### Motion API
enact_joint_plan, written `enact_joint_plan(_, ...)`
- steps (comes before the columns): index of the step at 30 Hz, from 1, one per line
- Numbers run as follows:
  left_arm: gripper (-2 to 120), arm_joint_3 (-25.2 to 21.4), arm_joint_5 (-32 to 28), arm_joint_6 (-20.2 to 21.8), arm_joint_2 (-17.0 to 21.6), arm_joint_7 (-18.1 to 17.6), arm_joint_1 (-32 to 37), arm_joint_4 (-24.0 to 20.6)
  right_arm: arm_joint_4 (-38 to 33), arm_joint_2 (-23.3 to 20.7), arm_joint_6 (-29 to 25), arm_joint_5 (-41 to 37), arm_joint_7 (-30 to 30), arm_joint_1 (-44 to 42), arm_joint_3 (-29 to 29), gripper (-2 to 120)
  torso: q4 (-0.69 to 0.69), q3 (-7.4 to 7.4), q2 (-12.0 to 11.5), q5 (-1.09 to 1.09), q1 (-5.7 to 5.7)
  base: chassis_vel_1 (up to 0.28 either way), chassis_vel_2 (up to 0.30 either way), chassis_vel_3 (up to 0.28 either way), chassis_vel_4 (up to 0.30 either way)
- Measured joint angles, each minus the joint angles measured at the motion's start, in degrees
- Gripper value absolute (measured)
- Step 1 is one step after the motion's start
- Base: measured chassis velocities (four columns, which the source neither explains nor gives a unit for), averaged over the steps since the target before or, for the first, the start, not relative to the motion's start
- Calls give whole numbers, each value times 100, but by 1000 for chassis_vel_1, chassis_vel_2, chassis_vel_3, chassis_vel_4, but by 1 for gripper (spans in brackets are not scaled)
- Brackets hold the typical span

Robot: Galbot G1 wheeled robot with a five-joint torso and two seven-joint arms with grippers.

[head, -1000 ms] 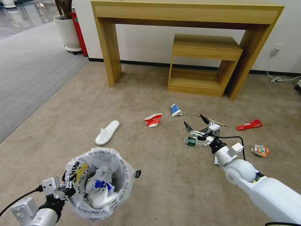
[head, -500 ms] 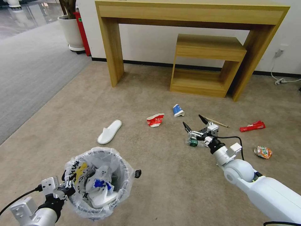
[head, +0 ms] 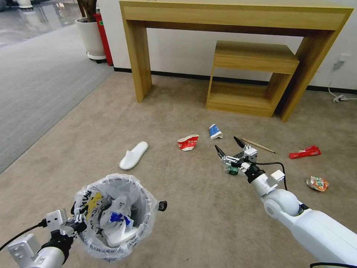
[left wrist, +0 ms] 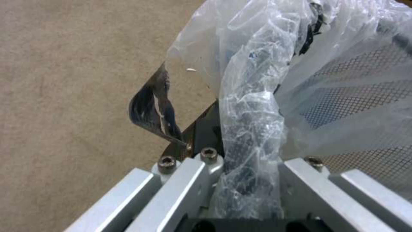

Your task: Pick up the trash bin and place the garbage on the floor into it.

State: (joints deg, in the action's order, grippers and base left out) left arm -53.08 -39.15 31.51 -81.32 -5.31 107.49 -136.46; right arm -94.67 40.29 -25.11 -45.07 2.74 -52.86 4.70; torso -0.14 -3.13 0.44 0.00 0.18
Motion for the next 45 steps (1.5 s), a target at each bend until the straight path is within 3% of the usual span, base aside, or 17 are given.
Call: enact_joint_plan(45, 1, 26, 28, -42, -11, -49, -24, 47, 65, 7, -156, 332, 57, -231, -316, 100, -1, 0, 0, 0, 0, 6, 6, 8, 7)
